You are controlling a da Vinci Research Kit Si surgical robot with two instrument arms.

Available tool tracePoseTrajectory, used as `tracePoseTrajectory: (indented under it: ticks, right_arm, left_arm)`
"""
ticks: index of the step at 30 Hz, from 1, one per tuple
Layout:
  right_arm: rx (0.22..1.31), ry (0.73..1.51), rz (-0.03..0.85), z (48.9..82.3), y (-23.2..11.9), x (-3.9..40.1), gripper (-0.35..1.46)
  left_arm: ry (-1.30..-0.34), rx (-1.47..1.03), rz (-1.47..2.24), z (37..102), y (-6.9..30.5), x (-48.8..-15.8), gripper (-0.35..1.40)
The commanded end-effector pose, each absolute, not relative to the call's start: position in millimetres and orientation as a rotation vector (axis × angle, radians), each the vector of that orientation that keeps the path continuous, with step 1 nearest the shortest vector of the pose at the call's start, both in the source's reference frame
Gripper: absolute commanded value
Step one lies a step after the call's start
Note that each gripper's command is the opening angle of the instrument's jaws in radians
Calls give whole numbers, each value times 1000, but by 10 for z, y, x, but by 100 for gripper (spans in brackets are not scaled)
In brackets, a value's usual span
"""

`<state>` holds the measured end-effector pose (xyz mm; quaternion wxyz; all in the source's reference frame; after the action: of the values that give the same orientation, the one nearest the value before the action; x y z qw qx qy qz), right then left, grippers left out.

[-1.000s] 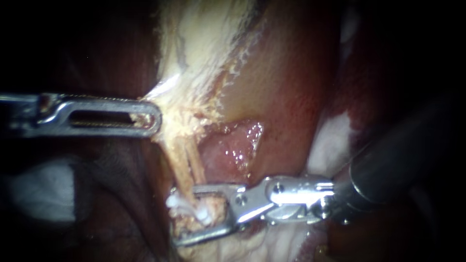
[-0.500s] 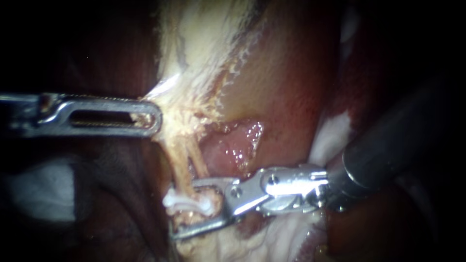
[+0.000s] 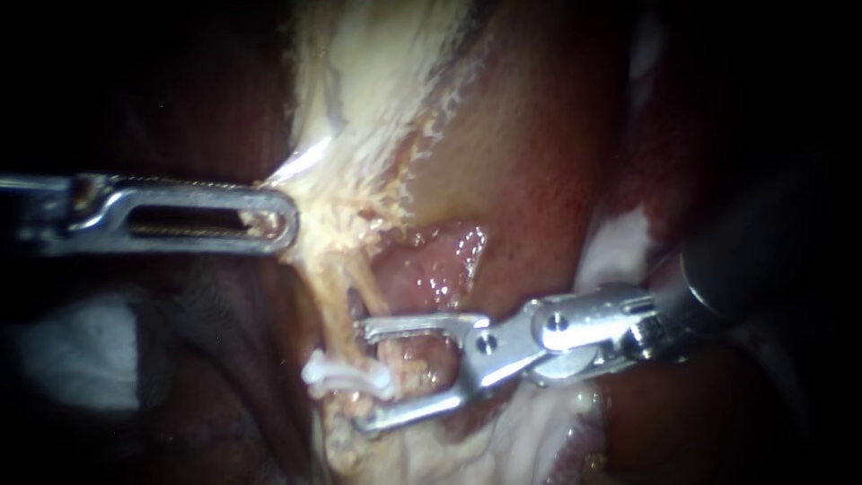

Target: Going back second clip left tube

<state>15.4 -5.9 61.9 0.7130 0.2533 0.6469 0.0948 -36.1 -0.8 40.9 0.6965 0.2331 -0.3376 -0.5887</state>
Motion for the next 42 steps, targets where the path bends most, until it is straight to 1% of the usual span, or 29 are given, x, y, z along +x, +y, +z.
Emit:
tracePoseTrajectory:
  ticks: [1,5,9,15,19,30,36,42]
  right_arm:
    - [562,1437,203,615,-58,148,60]
    - [543,1452,165,593,-50,122,60]
    - [494,1456,142,573,-34,92,60]
    - [427,1458,136,555,-5,46,60]
    - [414,1460,141,548,6,25,60]
    - [418,1467,141,540,7,15,60]
    - [418,1467,141,540,6,14,60]
    - [418,1467,141,540,6,14,60]
  left_arm:
    - [-754,521,-1312,408,-8,-361,-35]
    - [-754,521,-1312,408,-8,-361,-35]
    - [-754,521,-1311,409,-7,-360,-35]
    - [-754,521,-1311,409,-7,-360,-35]
    - [-754,521,-1311,411,-7,-360,-35]
    - [-758,513,-1309,428,-13,-365,-35]
    - [-762,519,-1297,457,-27,-385,-35]
    - [-765,528,-1294,486,-27,-406,-35]
